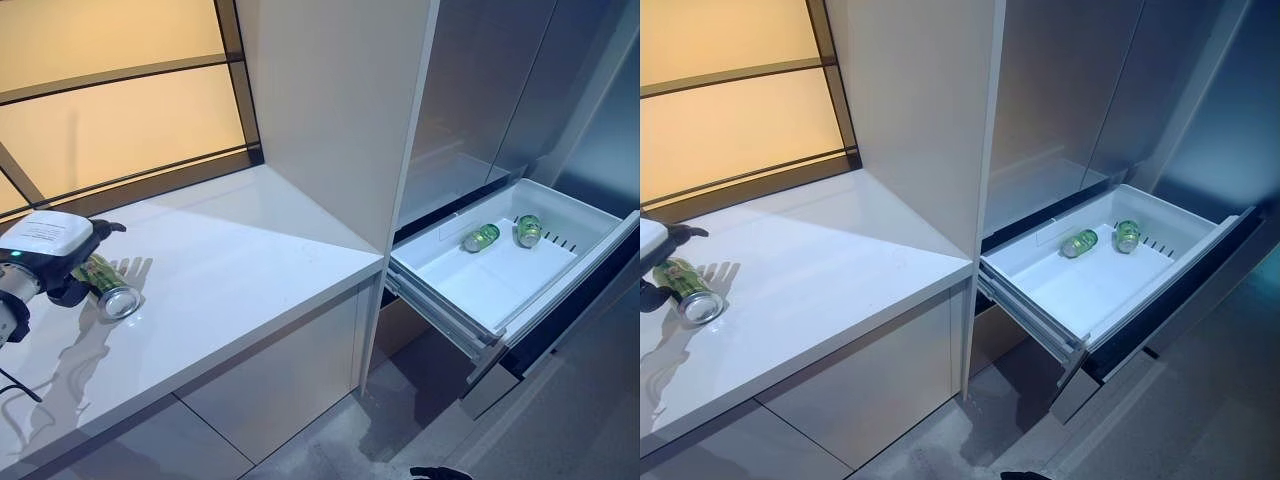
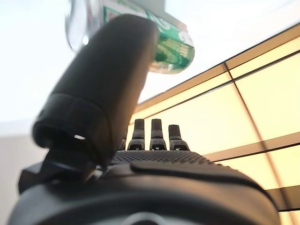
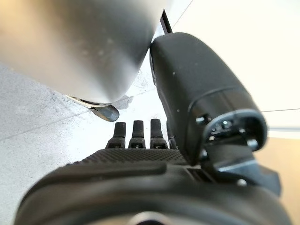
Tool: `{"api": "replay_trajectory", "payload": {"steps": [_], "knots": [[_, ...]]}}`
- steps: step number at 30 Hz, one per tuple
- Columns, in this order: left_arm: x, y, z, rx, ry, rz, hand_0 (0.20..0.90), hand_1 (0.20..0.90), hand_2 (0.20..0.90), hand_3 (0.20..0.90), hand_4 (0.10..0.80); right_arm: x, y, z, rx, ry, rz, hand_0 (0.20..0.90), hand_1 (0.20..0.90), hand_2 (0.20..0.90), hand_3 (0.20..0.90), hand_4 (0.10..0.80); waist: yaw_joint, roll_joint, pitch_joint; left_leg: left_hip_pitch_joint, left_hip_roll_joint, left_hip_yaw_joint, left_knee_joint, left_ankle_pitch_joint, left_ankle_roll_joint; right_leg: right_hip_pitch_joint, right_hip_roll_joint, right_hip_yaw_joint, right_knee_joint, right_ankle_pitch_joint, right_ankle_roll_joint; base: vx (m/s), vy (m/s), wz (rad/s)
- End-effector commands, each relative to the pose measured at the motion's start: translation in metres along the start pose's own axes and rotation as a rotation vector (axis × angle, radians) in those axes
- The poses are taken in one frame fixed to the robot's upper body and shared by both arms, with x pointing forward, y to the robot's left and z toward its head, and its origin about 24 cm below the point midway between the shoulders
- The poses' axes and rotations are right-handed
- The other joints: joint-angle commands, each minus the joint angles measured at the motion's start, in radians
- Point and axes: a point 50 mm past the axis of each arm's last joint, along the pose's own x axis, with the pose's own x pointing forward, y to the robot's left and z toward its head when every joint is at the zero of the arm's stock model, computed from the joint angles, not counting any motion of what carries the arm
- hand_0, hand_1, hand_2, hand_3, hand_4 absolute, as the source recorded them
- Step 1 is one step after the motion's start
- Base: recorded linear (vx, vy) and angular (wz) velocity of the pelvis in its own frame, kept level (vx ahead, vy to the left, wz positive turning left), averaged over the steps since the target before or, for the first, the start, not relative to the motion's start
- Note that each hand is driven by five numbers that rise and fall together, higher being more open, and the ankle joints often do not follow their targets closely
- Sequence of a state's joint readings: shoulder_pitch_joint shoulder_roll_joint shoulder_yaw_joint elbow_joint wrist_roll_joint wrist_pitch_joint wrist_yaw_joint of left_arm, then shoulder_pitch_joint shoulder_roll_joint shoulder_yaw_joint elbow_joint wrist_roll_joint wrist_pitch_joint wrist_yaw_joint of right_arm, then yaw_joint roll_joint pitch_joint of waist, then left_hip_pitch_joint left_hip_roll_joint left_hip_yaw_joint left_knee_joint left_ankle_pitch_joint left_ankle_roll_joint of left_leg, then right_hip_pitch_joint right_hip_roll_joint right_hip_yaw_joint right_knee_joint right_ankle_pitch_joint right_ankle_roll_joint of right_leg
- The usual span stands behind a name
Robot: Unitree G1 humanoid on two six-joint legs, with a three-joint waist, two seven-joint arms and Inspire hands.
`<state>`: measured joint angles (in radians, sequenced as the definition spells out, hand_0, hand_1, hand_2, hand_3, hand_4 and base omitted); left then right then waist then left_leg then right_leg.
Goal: Put drinks into fridge and close the fridge
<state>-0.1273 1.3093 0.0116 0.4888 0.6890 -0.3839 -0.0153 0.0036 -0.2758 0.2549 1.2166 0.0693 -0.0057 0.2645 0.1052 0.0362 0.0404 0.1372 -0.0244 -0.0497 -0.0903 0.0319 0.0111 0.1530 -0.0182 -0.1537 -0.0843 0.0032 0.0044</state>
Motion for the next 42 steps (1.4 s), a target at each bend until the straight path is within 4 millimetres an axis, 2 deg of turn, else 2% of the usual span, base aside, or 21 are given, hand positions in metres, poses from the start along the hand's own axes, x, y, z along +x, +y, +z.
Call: {"api": "replay_trajectory", "payload": {"steps": [1, 7, 12, 26, 33, 34, 38, 42], "knots": [[-0.006, 0.082, -0.03, 0.192, 0.094, 0.166, 0.9, 0.9, 0.9, 0.9, 0.8, -0.009, -0.029, 0.004, -0.048, 0.011, -0.037, 0.9, 0.9, 0.9, 0.9, 0.8, -0.025, 0.052, 0.018, 0.01, -0.041, 0.046, 0.007, -0.087, 0.024, -0.024, -0.005, -0.003, 0.077, -0.069, 0.079, 0.0, 0.0, 0.0], [-0.003, 0.069, -0.03, 0.315, 0.086, -0.08, 0.9, 0.9, 0.9, 0.9, 0.8, -0.011, -0.037, 0.005, -0.03, 0.009, -0.058, 0.9, 0.9, 0.9, 0.9, 0.8, -0.032, 0.057, 0.024, 0.013, -0.044, 0.045, 0.009, -0.088, 0.029, -0.027, -0.007, 0.002, 0.082, -0.065, 0.082, 0.0, 0.0, 0.0], [-0.004, 0.067, -0.03, 0.359, 0.078, -0.188, 0.9, 0.9, 0.9, 0.9, 0.8, -0.014, -0.045, 0.005, -0.021, 0.006, -0.074, 0.9, 0.9, 0.9, 0.9, 0.8, -0.033, 0.061, 0.032, 0.012, -0.045, 0.045, 0.012, -0.09, 0.032, -0.032, -0.008, 0.004, 0.086, -0.064, 0.084, 0.008, 0.021, -0.03], [-0.004, 0.075, -0.018, 0.367, -0.002, -0.26, 0.9, 0.9, 0.9, 0.9, 0.8, -0.017, -0.049, 0.006, -0.02, -0.017, -0.067, 0.9, 0.9, 0.9, 0.9, 0.8, -0.032, 0.062, 0.045, 0.009, -0.045, 0.046, 0.019, -0.091, 0.034, -0.04, -0.011, 0.001, 0.097, -0.065, 0.087, 0.0, 0.0, 0.0], [-0.006, 0.063, -0.016, 0.338, -0.038, -0.281, 0.9, 0.9, 0.9, 0.9, 0.8, -0.02, -0.054, 0.005, -0.014, -0.03, -0.079, 0.9, 0.9, 0.9, 0.9, 0.8, -0.03, 0.06, 0.056, 0.006, -0.043, 0.049, 0.024, -0.091, 0.036, -0.044, -0.013, -0.001, 0.105, -0.067, 0.087, 0.025, 0.012, 0.0], [-0.006, 0.06, -0.015, 0.33, -0.041, -0.288, 0.865, 0.865, 0.865, 0.859, 0.759, -0.02, -0.055, 0.006, -0.014, -0.032, -0.083, 0.9, 0.9, 0.9, 0.9, 0.8, -0.029, 0.06, 0.06, 0.005, -0.043, 0.049, 0.025, -0.09, 0.036, -0.046, -0.013, -0.001, 0.107, -0.067, 0.087, 0.0, 0.0, 0.0], [-0.008, 0.048, -0.015, 0.304, -0.045, -0.3, 0.481, 0.481, 0.481, 0.411, 0.311, -0.023, -0.06, 0.007, -0.015, -0.04, -0.096, 0.9, 0.9, 0.9, 0.9, 0.8, -0.028, 0.055, 0.067, -0.003, -0.042, 0.047, 0.023, -0.087, 0.037, -0.056, -0.011, 0.002, 0.109, -0.067, 0.085, 0.0, 0.008, -0.01], [-0.01, 0.039, -0.014, 0.273, -0.049, -0.294, 0.3, 0.3, 0.3, 0.2, 0.1, -0.024, -0.064, 0.007, -0.018, -0.044, -0.105, 0.9, 0.9, 0.9, 0.9, 0.8, -0.029, 0.051, 0.074, -0.009, -0.041, 0.046, 0.021, -0.083, 0.037, -0.062, -0.008, 0.005, 0.11, -0.064, 0.084, 0.0, 0.028, -0.07]]}}
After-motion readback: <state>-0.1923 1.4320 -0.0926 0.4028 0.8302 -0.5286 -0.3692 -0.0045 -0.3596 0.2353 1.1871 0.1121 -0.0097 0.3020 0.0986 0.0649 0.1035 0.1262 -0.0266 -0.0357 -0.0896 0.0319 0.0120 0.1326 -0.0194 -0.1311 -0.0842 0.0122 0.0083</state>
